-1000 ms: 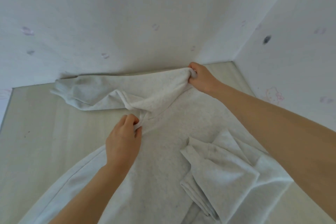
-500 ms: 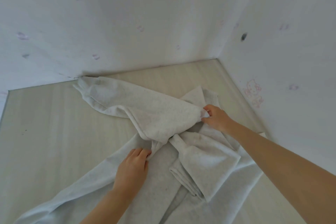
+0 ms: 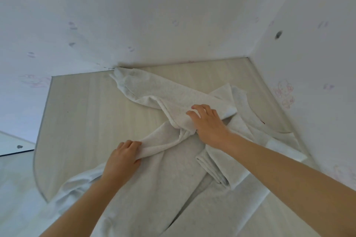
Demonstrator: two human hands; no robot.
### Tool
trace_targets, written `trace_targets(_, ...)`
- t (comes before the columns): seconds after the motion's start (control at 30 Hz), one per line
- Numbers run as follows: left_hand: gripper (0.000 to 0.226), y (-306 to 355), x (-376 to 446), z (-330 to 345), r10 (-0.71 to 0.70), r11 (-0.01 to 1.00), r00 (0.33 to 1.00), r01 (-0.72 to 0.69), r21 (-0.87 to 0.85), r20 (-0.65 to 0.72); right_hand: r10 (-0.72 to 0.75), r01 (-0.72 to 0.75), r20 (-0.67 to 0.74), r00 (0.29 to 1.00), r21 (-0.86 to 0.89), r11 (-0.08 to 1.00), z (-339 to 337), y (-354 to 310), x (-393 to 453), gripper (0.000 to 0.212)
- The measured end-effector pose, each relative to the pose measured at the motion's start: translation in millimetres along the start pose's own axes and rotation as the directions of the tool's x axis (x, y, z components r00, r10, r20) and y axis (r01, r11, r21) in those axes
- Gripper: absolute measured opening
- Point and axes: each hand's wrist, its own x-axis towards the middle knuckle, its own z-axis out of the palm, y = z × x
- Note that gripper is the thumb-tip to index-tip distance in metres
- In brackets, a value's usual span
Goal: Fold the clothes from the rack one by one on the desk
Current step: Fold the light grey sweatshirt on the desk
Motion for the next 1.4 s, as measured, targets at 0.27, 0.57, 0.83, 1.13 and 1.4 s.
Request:
trace_targets(0.27,0.042,-73.0,-37.6,-31.0,-0.248,0.963,0.968,0.251,0.094,-0.045,-0.426,0.445,0.142,0.894,-0.152,0.883,11.9,-69.0,-0.3,0.042)
trace_targets(0.57,0.052,-76.6,-71.5,-50.1,-0.049,0.977,0.972,0.094,0.193,-0.229,-0.236,0.280,0.164,0.958,-0.353,0.893,-17.2,-68.3,13.7,0.041)
trace_targets(0.83,0.095,-62.6,-102.4,-43.4,0.161,0.962,0.981,-0.130,0.241,-0.112,-0.285,0.258,-0.036,0.958,-0.323,0.911,-47.3,-51.6,-17.0,0.036)
trace_targets(1.13,0.107,-40.6,-141.9,-5.3,0.276,0.891,0.935,-0.335,0.306,0.222,-0.194,0.270,0.338,0.921,-0.194,0.943,-0.2,-52.5,-70.5,0.026)
trace_targets(1.4,0.058,-9.2,-110.2,-9.2,0.050,0.995,0.871,-0.084,0.049,0.489,-0.109,-0.005,0.489,0.865,0.227,0.974,-8.9,-54.5,-63.5,0.031)
